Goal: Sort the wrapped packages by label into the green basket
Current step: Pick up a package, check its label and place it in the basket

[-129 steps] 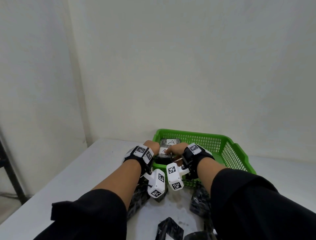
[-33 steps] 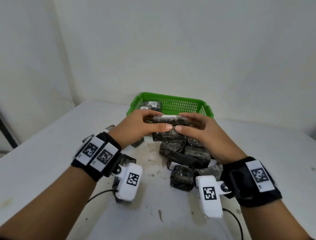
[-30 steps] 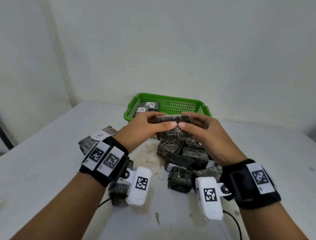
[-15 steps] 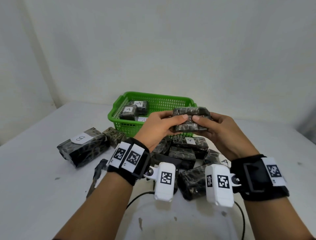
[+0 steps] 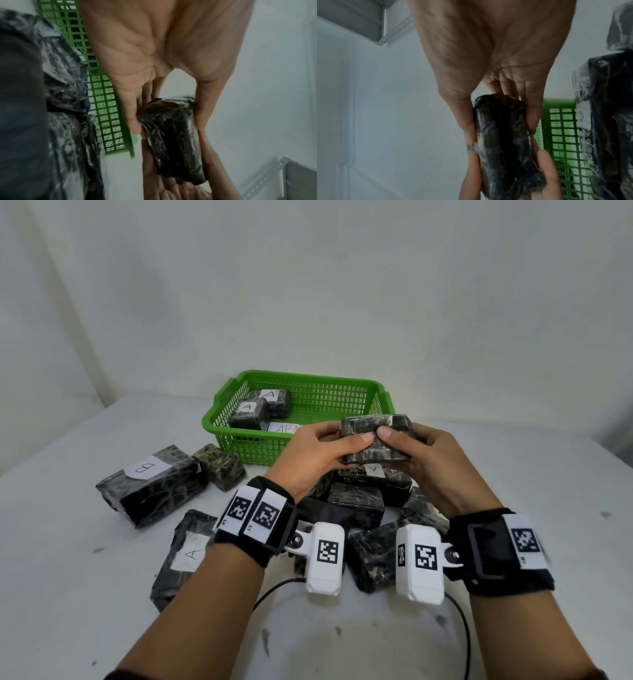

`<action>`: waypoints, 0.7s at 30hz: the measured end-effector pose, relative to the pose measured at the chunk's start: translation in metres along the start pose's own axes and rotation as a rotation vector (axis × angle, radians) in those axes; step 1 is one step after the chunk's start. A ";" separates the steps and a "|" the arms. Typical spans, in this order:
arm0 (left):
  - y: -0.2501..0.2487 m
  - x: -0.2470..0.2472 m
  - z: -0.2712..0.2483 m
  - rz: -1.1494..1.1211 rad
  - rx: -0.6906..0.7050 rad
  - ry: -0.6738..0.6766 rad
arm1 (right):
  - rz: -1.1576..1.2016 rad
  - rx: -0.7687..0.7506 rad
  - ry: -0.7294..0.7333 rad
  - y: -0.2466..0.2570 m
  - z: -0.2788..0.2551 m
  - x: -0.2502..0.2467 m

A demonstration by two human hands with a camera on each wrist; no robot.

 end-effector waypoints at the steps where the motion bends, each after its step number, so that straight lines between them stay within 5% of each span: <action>1: 0.003 0.002 0.000 -0.014 -0.007 0.011 | -0.010 -0.010 -0.012 -0.001 0.001 -0.001; 13: 0.009 -0.011 -0.002 0.026 0.032 -0.022 | 0.043 -0.018 -0.008 -0.005 -0.011 -0.005; 21: -0.011 -0.006 -0.007 0.220 0.270 0.033 | 0.123 0.112 0.045 -0.014 -0.012 -0.002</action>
Point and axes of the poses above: each hand's wrist, its own z-axis towards the middle knuckle, its own x-axis out of the palm, y = z × x, the point moved 10 cm from there along z, towards the middle knuckle, and after that the axes turned 11 degrees about z, right-handed, at the moved point
